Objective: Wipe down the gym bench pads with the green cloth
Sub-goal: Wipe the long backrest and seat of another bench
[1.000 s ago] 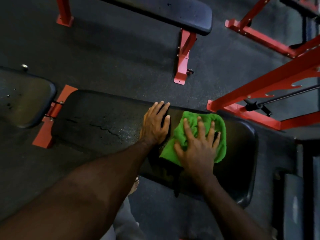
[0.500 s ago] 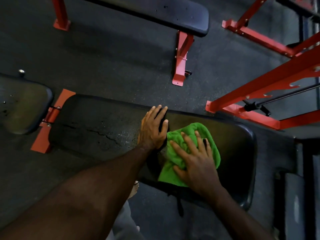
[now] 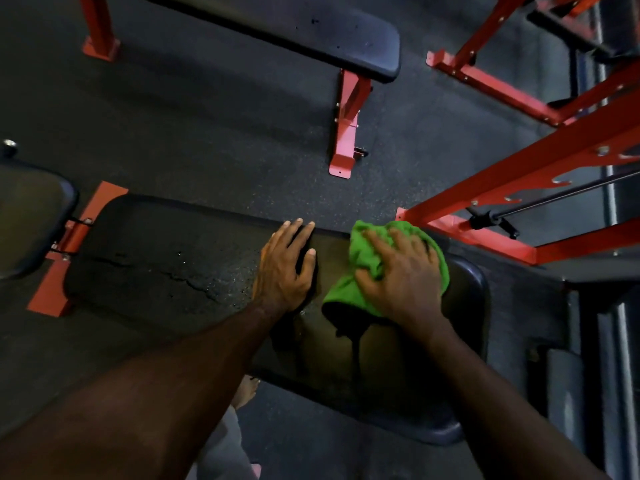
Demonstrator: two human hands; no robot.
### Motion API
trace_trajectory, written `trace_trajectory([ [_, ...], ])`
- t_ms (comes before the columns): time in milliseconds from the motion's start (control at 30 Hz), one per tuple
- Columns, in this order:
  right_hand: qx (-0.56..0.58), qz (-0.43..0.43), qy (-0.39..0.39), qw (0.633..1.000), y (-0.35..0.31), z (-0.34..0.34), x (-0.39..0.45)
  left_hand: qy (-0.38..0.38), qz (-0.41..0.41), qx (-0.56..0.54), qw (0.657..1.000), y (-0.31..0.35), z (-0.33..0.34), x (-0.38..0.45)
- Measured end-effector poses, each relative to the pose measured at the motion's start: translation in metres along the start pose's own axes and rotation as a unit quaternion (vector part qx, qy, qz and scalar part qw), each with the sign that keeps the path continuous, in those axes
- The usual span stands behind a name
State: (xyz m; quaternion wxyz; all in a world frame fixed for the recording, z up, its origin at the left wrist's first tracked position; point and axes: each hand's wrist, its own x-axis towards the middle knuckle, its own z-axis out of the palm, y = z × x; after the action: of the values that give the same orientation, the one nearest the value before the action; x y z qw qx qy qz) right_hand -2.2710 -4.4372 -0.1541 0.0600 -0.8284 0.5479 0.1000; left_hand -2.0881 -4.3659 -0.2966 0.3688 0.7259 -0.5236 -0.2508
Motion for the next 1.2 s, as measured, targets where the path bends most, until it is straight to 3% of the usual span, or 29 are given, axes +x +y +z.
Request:
trace_trajectory([
  [67, 0.0, 0.084, 0.012, 0.996, -0.013, -0.002, 0.013, -0.008, -0.005, 0.005, 1.0, 0.0, -0.001, -0.001],
  [100, -0.007, 0.082, -0.004, 0.997, -0.024, -0.001, 0.015, -0.009, -0.006, 0.006, 1.0, 0.001, -0.002, -0.002],
  [200, -0.021, -0.039, -0.048, 0.998, -0.028, 0.002, 0.004, -0.004, -0.006, -0.004, 1.0, 0.004, -0.002, -0.001],
  [267, -0.021, -0.077, -0.034, 0.996, -0.005, -0.002, 0.007, -0.004, -0.007, -0.004, 1.0, 0.005, -0.003, -0.001],
  [367, 0.017, 0.071, -0.041, 0.996, 0.017, -0.015, 0.035, -0.012, -0.008, -0.003, 1.0, 0.005, -0.005, -0.001],
  [433, 0.013, 0.11, -0.053, 0.992, 0.005, -0.017, 0.039, -0.009, -0.006, -0.002, 1.0, 0.004, -0.005, -0.002],
  [567, -0.006, -0.055, -0.047, 0.997, -0.014, -0.006, 0.001, 0.008, 0.001, -0.004, 1.0, 0.002, -0.001, 0.0],
  [633, -0.006, -0.091, -0.037, 0.995, 0.008, -0.008, 0.001, 0.005, -0.004, -0.002, 1.0, 0.003, -0.002, 0.0],
  [767, 0.039, 0.124, 0.01, 0.991, 0.042, -0.02, 0.032, -0.009, -0.01, 0.005, 1.0, 0.005, -0.005, -0.001],
  [800, 0.03, 0.138, 0.012, 0.99, 0.036, -0.017, 0.03, -0.011, -0.012, 0.005, 1.0, 0.005, -0.004, -0.001],
  [933, -0.007, -0.064, 0.02, 0.998, 0.017, -0.001, -0.015, 0.0, -0.01, -0.001, 1.0, 0.004, -0.002, 0.0],
  [1000, 0.003, -0.093, 0.03, 0.995, 0.042, -0.004, -0.016, -0.004, -0.015, 0.0, 1.0, 0.004, -0.003, 0.0],
  [1133, 0.076, 0.147, 0.082, 0.983, 0.067, -0.022, 0.002, -0.019, -0.019, 0.001, 1.0, 0.006, -0.005, -0.001],
  [1200, 0.05, 0.152, 0.109, 0.981, 0.057, -0.015, -0.014, -0.02, -0.017, -0.001, 1.0, 0.006, -0.005, -0.001],
])
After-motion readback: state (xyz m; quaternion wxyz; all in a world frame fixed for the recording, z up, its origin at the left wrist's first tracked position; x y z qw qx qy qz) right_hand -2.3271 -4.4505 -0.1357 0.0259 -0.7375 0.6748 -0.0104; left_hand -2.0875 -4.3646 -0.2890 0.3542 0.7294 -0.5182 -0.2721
